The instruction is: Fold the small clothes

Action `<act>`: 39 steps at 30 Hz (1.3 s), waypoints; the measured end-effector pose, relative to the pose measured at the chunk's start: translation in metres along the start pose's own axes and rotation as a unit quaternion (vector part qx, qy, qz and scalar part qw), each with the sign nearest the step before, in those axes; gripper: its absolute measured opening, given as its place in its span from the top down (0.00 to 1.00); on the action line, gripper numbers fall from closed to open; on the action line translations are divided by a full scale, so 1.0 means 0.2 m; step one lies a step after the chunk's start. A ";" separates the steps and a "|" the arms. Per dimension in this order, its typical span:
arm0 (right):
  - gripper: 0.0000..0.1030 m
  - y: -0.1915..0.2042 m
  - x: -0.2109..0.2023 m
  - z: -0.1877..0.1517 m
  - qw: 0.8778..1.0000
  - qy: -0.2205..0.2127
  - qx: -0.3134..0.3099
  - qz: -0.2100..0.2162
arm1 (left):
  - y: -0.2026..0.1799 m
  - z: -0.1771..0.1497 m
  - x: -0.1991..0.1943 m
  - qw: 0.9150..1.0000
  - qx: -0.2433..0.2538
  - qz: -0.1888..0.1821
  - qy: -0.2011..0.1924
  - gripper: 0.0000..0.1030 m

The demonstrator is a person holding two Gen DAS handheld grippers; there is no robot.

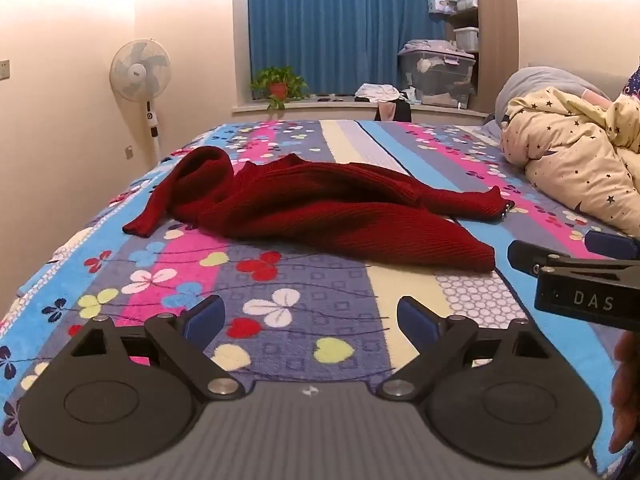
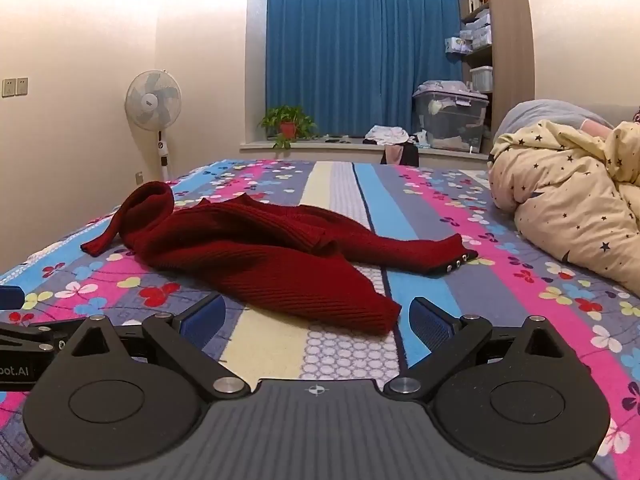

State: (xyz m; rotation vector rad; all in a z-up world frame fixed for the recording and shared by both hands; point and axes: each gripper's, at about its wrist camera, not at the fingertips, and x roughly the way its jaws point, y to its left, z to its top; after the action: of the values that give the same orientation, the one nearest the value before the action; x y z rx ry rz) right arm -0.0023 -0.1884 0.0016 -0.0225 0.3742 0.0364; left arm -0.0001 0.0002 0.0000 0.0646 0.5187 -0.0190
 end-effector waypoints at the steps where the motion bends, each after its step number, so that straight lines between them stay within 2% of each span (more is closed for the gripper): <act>1: 0.05 0.00 0.00 0.00 1.000 0.001 0.000 0.002 | 0.00 0.00 0.00 1.000 0.000 -0.001 0.000 0.07; 14: 0.05 0.01 0.02 0.00 1.000 0.015 -0.003 0.023 | 0.02 -0.01 0.01 1.000 0.002 0.000 -0.002 0.07; 39: 0.05 0.00 0.03 -0.01 1.000 0.021 -0.007 0.016 | 0.00 0.00 0.01 1.000 0.002 0.002 -0.001 0.07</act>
State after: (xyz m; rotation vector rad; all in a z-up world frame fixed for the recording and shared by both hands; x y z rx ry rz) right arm 0.0022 -0.1876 -0.0017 -0.0307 0.4163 0.0710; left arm 0.0011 0.0012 -0.0011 0.0696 0.5163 -0.0167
